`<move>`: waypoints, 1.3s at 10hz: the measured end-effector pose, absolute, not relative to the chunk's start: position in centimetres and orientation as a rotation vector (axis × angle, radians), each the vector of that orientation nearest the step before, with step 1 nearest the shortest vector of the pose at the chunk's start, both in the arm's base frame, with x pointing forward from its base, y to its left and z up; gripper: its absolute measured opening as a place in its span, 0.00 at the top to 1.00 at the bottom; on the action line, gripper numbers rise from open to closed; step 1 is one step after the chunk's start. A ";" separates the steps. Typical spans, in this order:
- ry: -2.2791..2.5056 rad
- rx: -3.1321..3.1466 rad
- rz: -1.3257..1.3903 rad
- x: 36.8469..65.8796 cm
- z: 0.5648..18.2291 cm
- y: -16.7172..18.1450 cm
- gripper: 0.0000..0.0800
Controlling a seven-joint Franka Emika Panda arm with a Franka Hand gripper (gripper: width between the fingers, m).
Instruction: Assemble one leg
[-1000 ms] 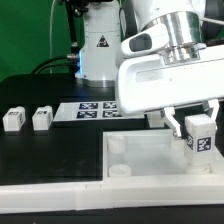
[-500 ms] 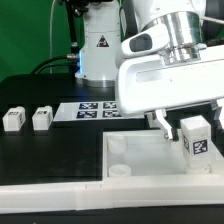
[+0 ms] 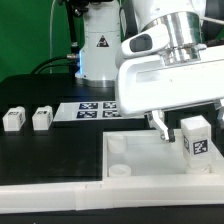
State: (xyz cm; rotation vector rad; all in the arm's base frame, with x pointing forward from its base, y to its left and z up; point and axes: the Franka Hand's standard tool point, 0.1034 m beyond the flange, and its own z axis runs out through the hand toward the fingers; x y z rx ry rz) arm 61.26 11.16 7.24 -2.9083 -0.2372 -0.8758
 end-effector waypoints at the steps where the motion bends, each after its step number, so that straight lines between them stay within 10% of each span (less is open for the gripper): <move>1: -0.239 -2.908 -0.876 61.3 7.2 11.2 0.19; 5: -0.254 -2.940 -0.789 62.5 10.9 10.4 0.19; 13: -0.251 -2.992 -0.519 64.0 10.9 9.9 0.19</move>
Offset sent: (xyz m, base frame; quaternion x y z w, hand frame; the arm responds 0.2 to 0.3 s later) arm 0.0125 -0.0142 0.0508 -0.0061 -0.0575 -0.0114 0.9983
